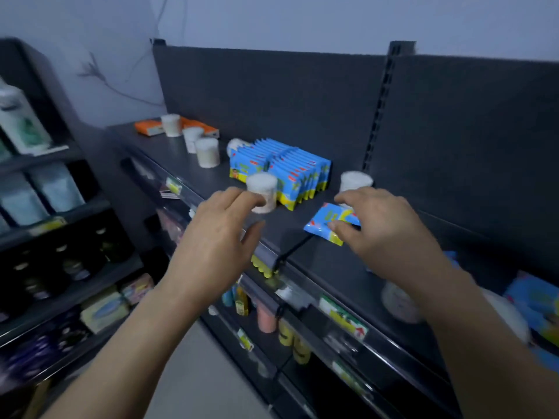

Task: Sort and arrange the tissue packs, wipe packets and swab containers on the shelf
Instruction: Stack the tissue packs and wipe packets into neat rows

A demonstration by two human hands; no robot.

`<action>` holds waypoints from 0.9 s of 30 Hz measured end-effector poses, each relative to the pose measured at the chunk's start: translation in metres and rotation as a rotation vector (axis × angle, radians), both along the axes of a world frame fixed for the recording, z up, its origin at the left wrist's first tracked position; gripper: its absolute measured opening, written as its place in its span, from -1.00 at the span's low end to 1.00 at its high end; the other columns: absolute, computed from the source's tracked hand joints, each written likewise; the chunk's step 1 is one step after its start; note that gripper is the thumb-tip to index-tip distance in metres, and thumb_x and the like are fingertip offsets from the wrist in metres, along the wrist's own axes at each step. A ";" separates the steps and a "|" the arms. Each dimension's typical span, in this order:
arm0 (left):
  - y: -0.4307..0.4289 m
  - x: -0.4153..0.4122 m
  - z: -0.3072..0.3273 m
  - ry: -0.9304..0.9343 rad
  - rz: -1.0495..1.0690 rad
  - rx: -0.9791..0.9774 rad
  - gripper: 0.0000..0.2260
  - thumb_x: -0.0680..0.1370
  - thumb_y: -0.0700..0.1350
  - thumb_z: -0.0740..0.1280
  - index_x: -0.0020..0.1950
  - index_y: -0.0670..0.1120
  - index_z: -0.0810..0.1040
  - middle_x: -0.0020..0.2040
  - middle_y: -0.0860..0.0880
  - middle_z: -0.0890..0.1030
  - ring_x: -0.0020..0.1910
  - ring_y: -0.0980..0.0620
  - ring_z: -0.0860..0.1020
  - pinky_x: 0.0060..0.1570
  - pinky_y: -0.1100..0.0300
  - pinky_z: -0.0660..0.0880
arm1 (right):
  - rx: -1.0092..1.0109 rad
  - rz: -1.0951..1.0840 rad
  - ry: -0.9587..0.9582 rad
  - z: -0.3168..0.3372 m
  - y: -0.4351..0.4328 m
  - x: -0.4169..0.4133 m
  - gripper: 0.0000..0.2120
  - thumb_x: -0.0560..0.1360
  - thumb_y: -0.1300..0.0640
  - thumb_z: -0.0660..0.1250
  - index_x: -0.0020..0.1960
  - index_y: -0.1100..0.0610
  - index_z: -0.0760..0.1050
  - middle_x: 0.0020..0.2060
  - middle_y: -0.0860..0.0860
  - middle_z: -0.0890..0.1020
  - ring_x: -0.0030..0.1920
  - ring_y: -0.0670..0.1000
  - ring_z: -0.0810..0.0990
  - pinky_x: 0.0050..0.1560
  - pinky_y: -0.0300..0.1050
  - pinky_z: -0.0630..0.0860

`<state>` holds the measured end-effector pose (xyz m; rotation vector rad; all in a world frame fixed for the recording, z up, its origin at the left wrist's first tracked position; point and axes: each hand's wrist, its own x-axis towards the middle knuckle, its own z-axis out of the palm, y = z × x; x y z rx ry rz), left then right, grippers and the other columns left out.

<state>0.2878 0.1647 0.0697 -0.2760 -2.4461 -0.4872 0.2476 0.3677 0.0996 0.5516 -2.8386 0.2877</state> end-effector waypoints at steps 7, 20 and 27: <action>-0.121 -0.037 0.001 -0.055 0.059 0.023 -0.77 0.50 -0.19 0.36 0.15 -0.11 0.54 0.03 -0.01 0.56 0.05 -0.06 0.51 0.06 0.22 0.35 | -0.011 0.001 -0.024 0.002 -0.121 -0.042 -0.67 0.55 -0.02 0.21 0.27 0.07 0.43 0.20 0.05 0.52 0.24 0.09 0.42 0.23 0.05 0.32; -0.075 -0.133 -0.035 -0.167 -0.384 0.017 -0.77 0.48 -0.03 0.18 0.07 -0.05 0.49 -0.06 -0.04 0.55 -0.05 -0.12 0.53 -0.06 -0.01 0.50 | 0.009 -0.324 -0.182 -0.038 -0.080 -0.085 -0.61 0.52 -0.04 0.27 0.29 0.09 0.42 0.19 0.08 0.54 0.20 0.14 0.49 0.17 0.05 0.43; 0.003 -0.191 -0.055 -0.297 -0.566 -0.027 -0.75 0.49 -0.14 0.35 0.14 -0.16 0.53 0.06 -0.09 0.56 0.06 -0.07 0.53 0.02 0.17 0.41 | 0.007 -0.557 -0.266 -0.061 -0.008 -0.095 -0.60 0.52 -0.07 0.27 0.28 0.10 0.43 0.19 0.08 0.54 0.18 0.14 0.50 0.14 0.01 0.45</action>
